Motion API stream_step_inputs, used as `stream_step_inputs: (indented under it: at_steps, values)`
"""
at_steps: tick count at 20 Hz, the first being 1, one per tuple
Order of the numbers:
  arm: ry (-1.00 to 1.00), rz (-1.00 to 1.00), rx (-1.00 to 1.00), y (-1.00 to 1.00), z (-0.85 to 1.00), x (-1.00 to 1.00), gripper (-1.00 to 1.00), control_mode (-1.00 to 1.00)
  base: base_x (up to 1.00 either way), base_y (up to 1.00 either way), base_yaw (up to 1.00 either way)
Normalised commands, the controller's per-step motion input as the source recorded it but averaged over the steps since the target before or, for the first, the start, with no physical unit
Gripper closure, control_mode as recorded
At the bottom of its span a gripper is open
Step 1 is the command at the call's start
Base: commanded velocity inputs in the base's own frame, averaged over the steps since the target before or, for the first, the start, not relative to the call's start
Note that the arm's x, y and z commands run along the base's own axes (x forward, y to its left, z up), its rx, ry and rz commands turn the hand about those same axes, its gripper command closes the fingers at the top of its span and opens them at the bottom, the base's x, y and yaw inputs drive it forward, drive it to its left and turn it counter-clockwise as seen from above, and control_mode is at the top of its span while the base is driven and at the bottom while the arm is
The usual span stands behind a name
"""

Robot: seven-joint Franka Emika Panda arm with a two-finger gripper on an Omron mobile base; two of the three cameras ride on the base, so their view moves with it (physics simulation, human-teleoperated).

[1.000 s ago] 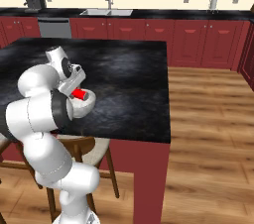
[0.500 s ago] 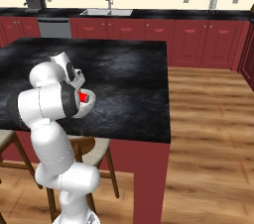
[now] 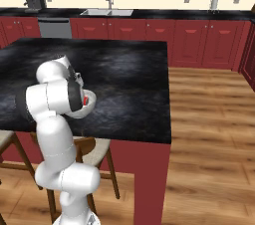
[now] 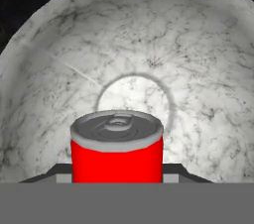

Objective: Open the fridge, grab two sodas, and place both sodas inside the bowl with ice on the dining counter.

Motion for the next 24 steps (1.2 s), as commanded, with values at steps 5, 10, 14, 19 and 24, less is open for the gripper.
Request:
stream_step_inputs:
  at_steps: [5, 10, 14, 19, 24]
  values:
    - [0.00, 0.07, 0.00, 0.05, -0.15, 0.08, 1.00, -1.00, 0.00, 0.00, 0.00]
    - [0.00, 0.07, 0.00, 0.02, -0.15, 0.05, 1.00, -1.00, 0.00, 0.00, 0.00]
    - [0.00, 0.07, 0.00, 0.07, -0.16, 0.03, 1.00, -1.00, 0.00, 0.00, 0.00]
    - [0.01, 0.06, 0.00, 0.09, -0.16, 0.03, 1.00, -1.00, 0.00, 0.00, 0.00]
    - [0.01, 0.06, 0.00, 0.04, -0.11, 0.06, 1.00, -1.00, 0.00, 0.00, 0.00]
